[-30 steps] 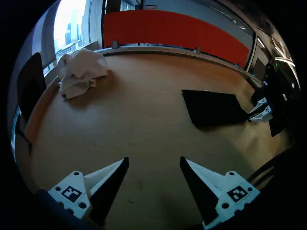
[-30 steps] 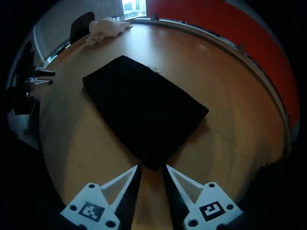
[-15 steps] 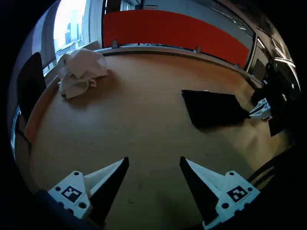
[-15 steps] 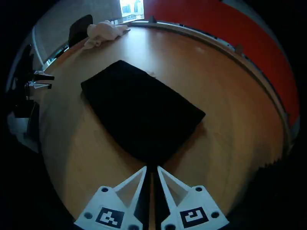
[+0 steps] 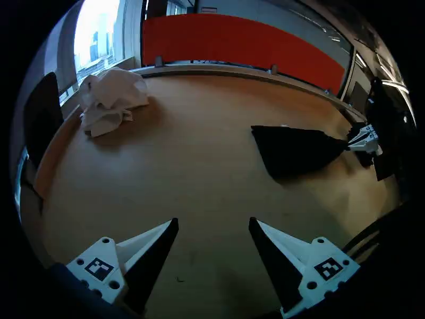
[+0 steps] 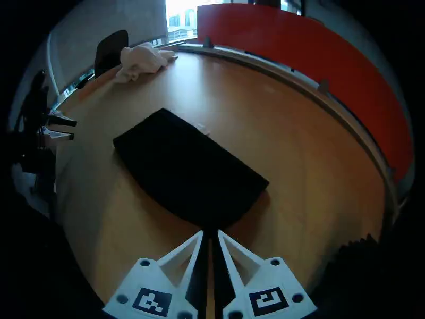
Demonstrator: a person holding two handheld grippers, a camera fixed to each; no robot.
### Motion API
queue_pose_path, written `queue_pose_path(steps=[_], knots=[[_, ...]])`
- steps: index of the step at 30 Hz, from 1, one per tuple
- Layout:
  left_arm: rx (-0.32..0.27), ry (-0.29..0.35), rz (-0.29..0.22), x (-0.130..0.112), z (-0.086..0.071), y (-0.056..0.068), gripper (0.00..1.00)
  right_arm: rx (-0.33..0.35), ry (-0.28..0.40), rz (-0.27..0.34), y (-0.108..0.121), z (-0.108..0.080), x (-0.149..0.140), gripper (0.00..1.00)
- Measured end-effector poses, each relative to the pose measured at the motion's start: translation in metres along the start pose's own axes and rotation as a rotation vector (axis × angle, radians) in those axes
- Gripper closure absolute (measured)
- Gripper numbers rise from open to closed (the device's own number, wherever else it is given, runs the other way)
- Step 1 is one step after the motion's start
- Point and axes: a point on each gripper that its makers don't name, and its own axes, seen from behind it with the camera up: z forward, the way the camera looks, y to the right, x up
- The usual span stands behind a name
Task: Fold towel
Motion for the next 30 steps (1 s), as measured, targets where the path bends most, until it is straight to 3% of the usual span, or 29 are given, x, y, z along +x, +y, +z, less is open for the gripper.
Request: queue_pose_path(steps=[15,24,30], knots=[[-0.001,0.002,-0.005,-0.001,0.000,0.001,0.01,-0.022,0.098,-0.019,0.009,-0.029,0.046,0.96],[0.002,0.007,-0.015,0.000,0.000,0.001,0.01,0.010,0.118,-0.079,-0.001,-0.024,0.074,0.96],[0.006,0.009,-0.021,-0.002,-0.002,0.002,0.01,0.068,0.144,-0.146,-0.021,-0.012,0.109,0.96]])
